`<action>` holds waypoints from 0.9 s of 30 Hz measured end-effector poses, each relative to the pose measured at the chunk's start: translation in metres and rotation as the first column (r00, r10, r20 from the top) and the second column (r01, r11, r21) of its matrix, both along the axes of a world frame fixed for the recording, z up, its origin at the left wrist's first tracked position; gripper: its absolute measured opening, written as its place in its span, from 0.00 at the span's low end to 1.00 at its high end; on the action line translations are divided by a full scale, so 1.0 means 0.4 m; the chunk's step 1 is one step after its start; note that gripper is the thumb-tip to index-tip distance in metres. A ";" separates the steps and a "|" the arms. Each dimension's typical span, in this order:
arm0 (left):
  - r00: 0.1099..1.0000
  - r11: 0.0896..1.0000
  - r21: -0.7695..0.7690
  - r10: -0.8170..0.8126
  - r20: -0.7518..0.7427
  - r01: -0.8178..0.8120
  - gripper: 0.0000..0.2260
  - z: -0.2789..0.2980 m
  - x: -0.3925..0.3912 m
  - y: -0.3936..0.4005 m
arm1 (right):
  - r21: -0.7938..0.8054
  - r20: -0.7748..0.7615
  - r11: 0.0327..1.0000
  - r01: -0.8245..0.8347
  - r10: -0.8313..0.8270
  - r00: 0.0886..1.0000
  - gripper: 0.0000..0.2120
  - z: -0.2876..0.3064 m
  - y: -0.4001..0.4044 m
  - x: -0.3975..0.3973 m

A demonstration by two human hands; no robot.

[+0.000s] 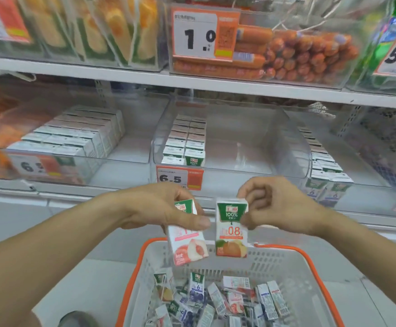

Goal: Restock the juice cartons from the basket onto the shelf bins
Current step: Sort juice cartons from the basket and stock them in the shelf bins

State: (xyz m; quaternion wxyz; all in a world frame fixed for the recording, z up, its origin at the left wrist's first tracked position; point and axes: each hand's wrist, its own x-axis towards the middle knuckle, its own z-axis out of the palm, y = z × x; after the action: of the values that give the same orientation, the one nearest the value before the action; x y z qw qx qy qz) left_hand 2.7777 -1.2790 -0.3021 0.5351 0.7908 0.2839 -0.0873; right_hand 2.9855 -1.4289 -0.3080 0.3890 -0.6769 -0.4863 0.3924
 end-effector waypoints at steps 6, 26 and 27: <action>0.985 0.978 0.132 0.154 0.080 -0.164 0.30 -0.001 -0.068 0.048 | 0.450 -0.105 0.834 0.320 -0.307 0.946 0.17 0.073 0.109 0.005; 0.803 0.847 -0.029 0.514 0.300 -0.532 0.24 -0.018 -0.110 0.092 | 0.049 0.778 0.995 -0.086 0.016 0.628 0.16 -0.028 0.260 -0.048; 0.797 0.840 -0.059 0.531 0.287 -0.539 0.25 -0.021 -0.108 0.094 | 0.001 0.785 0.993 -0.121 0.074 0.615 0.15 -0.025 0.255 -0.044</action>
State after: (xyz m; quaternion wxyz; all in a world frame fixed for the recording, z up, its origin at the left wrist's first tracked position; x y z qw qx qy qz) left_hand 2.7343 -1.2414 -0.3103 0.5635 0.6893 0.4145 0.1884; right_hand 2.9679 -1.3269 -0.3181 0.1347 -0.7420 -0.6534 0.0658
